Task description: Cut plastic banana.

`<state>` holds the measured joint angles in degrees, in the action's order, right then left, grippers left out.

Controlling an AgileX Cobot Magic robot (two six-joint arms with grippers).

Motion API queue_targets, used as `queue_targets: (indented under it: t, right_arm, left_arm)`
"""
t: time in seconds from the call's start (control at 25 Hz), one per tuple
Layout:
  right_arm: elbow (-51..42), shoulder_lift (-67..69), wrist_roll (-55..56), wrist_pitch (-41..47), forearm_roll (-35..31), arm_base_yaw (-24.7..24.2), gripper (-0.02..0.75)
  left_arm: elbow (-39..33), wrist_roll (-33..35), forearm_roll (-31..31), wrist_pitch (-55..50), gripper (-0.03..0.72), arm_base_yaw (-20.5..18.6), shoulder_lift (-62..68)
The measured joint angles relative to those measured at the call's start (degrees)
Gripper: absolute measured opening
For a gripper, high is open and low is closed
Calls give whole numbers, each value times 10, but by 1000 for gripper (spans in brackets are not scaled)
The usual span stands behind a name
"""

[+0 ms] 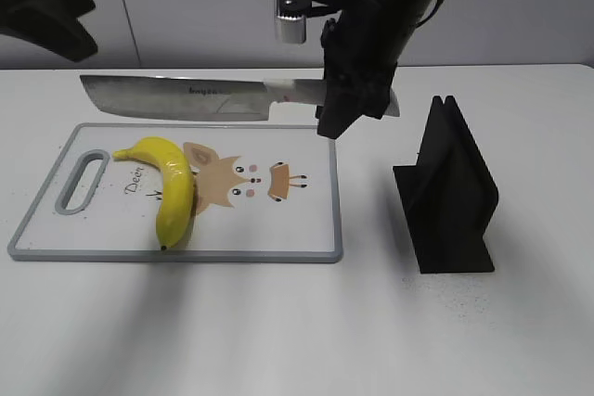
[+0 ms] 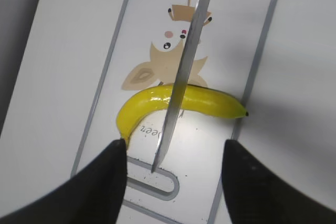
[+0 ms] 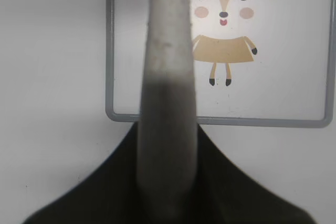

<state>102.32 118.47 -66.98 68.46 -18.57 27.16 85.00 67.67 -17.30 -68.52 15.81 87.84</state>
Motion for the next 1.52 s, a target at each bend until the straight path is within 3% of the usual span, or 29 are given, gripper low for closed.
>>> queue_targets:
  t: [0.4,0.76,0.88,1.08,1.2,1.52]
  right_arm:
    - [4,7,-2,-37,-5,7,184]
    - [4,7,-2,-46,-15,7,184]
    - [4,8,-2,-51,-16,7,184]
    - [4,26,-10,-51,-18,7,184]
    - [4,33,-14,-53,-16,7,184]
    - [6,43,-17,-87,-1,7,184]
  left_arm:
    - [0,2,15,33,551,20,65]
    - [1,2,31,50,481,20,119]
    - [1,2,28,52,380,20,122]
    - [1,3,26,61,61,20,133]
    - [1,8,27,59,23,20,143]
    - [2,8,30,79,18,18,175]
